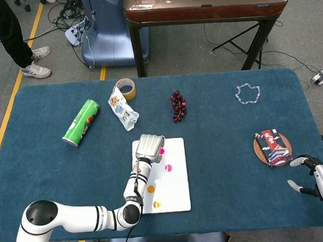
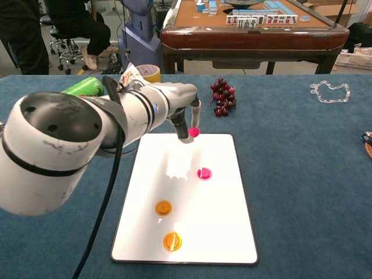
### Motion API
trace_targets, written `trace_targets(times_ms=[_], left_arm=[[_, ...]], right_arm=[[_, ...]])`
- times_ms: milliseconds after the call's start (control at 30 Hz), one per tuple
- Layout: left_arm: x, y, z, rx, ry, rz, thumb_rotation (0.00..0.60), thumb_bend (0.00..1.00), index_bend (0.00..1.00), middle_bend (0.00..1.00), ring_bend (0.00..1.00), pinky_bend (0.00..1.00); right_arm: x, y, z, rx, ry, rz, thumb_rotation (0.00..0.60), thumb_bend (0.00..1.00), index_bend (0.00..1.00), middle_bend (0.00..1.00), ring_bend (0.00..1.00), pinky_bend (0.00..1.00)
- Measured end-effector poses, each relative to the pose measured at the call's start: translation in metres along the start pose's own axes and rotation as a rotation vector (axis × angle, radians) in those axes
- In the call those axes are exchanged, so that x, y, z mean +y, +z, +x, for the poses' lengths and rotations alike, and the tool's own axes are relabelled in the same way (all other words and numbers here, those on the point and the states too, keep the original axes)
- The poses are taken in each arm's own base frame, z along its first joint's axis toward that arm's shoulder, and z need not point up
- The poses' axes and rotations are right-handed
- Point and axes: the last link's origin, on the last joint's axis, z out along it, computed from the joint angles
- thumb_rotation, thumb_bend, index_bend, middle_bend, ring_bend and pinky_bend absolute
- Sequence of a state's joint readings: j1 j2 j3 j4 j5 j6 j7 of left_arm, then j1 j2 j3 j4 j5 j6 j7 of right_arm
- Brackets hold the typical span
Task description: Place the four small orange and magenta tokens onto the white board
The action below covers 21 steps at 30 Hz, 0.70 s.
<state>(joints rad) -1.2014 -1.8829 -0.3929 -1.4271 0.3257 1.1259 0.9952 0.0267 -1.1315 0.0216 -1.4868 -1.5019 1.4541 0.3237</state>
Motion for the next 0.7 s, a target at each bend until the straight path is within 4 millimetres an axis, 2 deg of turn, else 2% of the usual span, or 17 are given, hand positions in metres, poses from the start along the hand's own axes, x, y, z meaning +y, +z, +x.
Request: trace_targets(times_ms=[433, 700], left_arm=[[0.011, 0.009, -0.012, -0.021, 0.005, -0.007, 0.6, 0.33, 0.58, 1.0, 1.0, 1.0], [0.008, 0.011, -0.018, -0.021, 0.029, 0.006, 0.6, 0.33, 0.58, 1.0, 1.0, 1.0]], right_arm=[[0.005, -0.003, 0.001, 0.002, 0.003, -0.015, 0.6, 0.13, 0.43, 0.37, 0.36, 0.52], [0.007, -0.004, -0.002, -0.001, 0.009, -0.02, 0.6, 0.13, 0.43, 0.37, 0.36, 0.52]])
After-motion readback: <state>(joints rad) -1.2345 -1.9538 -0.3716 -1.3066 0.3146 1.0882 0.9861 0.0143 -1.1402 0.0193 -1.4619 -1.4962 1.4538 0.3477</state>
